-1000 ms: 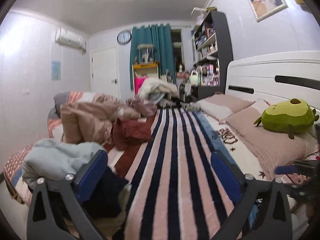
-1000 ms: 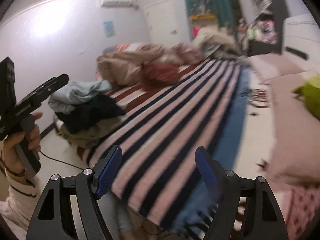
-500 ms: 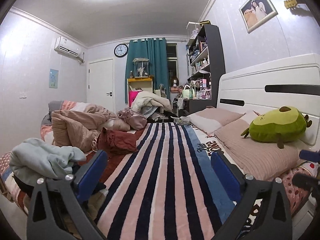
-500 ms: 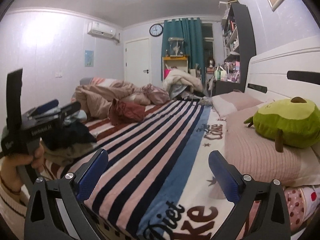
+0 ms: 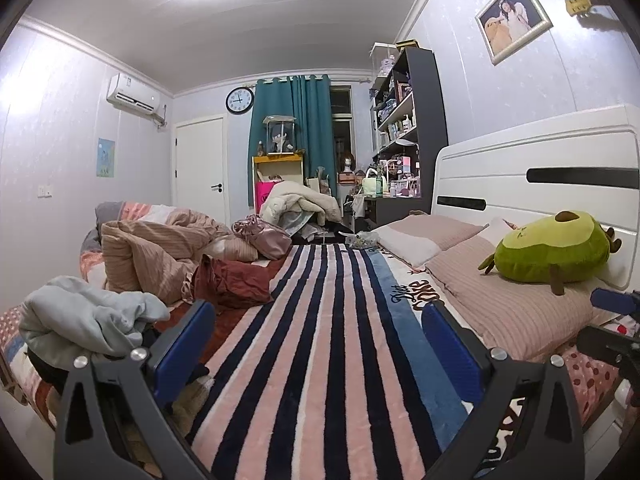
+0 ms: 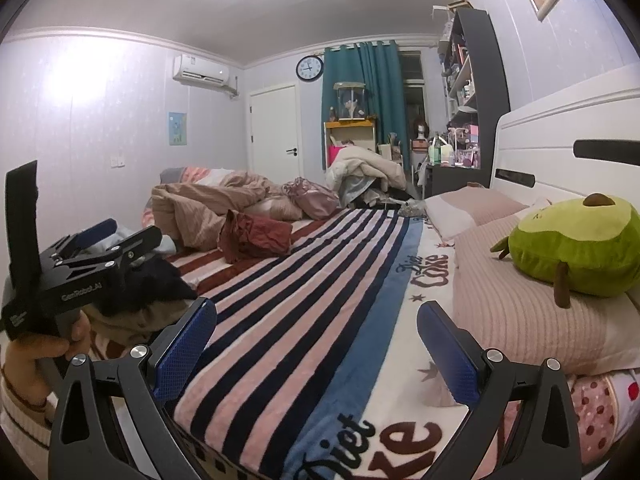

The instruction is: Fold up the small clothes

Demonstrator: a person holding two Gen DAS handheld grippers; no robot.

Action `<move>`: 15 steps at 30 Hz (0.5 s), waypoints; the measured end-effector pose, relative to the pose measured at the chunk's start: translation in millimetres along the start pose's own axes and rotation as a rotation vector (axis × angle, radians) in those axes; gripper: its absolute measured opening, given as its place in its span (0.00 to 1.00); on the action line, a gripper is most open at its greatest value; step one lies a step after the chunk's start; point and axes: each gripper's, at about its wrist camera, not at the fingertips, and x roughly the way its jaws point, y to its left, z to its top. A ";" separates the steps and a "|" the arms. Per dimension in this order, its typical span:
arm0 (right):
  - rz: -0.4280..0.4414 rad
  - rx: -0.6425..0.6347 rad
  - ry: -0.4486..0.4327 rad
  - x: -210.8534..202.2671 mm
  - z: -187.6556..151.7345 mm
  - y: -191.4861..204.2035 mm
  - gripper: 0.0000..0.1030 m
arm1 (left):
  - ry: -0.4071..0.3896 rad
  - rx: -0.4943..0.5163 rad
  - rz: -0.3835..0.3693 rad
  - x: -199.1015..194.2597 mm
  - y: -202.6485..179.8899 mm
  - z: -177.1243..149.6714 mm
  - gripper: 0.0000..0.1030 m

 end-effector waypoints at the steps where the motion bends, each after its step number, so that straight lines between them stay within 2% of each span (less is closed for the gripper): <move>1: 0.004 0.003 0.002 0.4 0.3 0.4 0.97 | 0.000 0.001 -0.002 -0.2 0.0 -0.2 0.99; 15: -0.009 -0.005 -0.004 3.4 1.7 8.5 0.97 | -0.001 0.012 -0.006 0.9 -3.2 0.2 0.99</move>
